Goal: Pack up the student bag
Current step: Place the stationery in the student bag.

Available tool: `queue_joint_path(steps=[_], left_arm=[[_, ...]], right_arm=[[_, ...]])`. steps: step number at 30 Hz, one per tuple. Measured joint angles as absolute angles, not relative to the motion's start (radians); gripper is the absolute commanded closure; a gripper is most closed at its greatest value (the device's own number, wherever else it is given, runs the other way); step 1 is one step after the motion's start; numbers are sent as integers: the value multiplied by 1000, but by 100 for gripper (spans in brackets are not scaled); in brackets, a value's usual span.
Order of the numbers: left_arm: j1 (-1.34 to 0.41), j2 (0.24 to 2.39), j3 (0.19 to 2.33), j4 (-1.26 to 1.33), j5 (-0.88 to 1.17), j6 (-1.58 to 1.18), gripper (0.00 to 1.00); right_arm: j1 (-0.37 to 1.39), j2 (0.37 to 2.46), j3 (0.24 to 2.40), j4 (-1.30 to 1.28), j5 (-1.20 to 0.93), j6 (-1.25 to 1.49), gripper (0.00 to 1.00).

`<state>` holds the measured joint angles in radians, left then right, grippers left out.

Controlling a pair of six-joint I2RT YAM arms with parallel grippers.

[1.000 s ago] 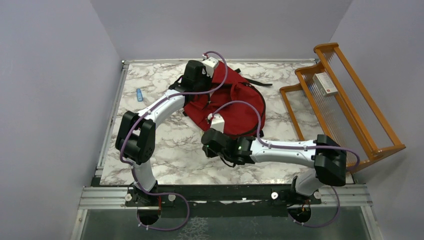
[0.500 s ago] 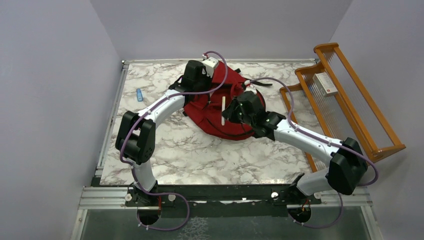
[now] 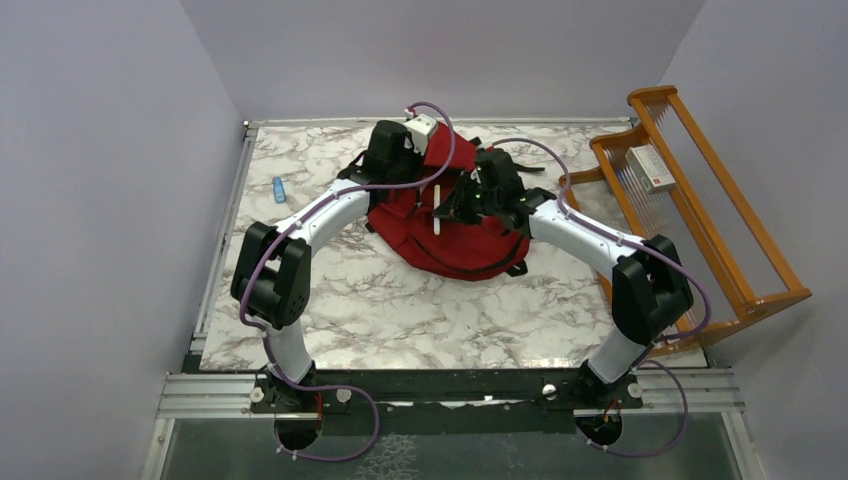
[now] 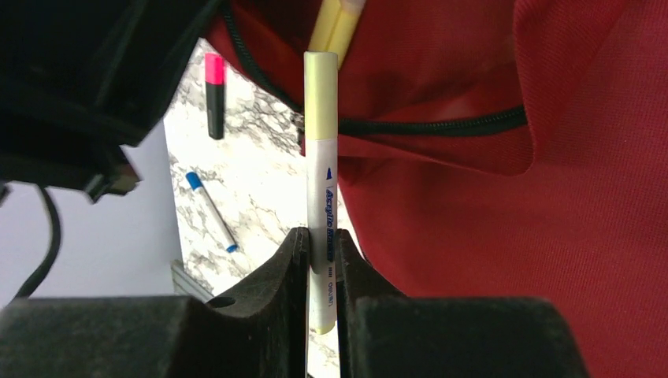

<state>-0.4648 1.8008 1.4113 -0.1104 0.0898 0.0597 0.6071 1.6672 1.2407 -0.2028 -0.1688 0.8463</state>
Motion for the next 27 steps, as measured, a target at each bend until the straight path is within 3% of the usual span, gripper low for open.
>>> queue_joint_path(steps=[7, 19, 27], left_arm=[[-467, 1801, 1411, -110, 90, 60, 100], [-467, 1791, 1402, -109, 90, 64, 100], [-467, 1790, 1400, -107, 90, 64, 100]], right_arm=[[552, 1756, 1290, -221, -263, 881, 100], [501, 1954, 1535, -225, -265, 907, 100], [495, 2039, 1568, -177, -239, 953, 96]])
